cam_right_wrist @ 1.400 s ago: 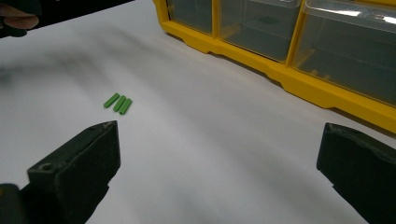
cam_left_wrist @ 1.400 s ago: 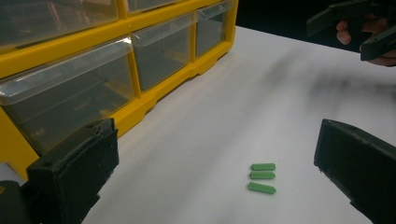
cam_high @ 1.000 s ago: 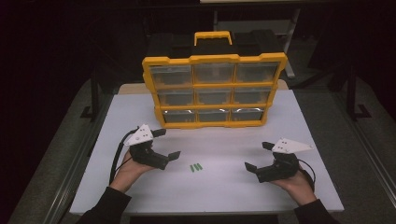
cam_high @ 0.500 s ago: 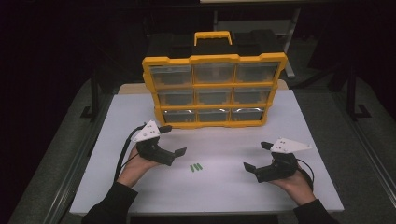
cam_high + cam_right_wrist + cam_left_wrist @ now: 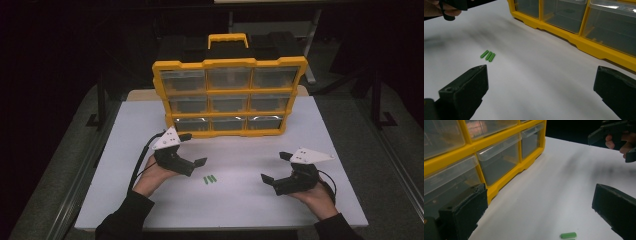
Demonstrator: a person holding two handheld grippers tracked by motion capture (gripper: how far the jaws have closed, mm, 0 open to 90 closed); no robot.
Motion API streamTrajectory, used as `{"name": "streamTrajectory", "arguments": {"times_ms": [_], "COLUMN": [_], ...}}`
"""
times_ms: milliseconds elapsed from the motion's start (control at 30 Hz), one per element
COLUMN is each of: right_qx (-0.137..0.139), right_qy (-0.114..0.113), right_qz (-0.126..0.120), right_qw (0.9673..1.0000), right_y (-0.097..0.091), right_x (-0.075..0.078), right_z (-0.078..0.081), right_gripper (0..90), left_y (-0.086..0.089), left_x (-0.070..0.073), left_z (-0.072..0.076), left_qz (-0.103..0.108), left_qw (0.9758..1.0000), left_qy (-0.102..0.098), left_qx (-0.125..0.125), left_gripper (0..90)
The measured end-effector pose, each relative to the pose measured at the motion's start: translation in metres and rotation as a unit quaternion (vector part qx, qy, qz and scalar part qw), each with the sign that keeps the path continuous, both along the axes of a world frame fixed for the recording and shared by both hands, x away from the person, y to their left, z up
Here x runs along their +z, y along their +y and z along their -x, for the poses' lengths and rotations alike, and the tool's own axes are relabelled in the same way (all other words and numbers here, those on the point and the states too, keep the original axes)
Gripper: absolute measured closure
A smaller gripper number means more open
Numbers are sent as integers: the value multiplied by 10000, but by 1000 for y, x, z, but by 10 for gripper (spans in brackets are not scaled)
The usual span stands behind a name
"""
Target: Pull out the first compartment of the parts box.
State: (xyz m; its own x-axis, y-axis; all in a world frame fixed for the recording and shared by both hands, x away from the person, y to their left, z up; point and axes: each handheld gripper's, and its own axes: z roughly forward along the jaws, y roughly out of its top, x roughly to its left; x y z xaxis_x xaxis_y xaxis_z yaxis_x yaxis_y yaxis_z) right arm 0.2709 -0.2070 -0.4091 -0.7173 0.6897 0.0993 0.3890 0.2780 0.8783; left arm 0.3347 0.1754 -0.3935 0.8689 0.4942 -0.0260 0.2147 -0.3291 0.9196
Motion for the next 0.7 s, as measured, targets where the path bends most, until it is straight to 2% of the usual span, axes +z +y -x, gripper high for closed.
{"name": "streamTrajectory", "arguments": {"times_ms": [700], "right_qx": [-52], "right_qy": [-45], "right_qz": [-5], "right_qw": [10000], "right_y": [-2], "right_x": [1], "right_z": [0], "right_gripper": [0], "left_y": [-20], "left_x": [2], "left_z": [-24], "left_qz": [201], "left_qw": [9997], "left_qy": [-43], "left_qx": [-97], "left_gripper": [0]}}
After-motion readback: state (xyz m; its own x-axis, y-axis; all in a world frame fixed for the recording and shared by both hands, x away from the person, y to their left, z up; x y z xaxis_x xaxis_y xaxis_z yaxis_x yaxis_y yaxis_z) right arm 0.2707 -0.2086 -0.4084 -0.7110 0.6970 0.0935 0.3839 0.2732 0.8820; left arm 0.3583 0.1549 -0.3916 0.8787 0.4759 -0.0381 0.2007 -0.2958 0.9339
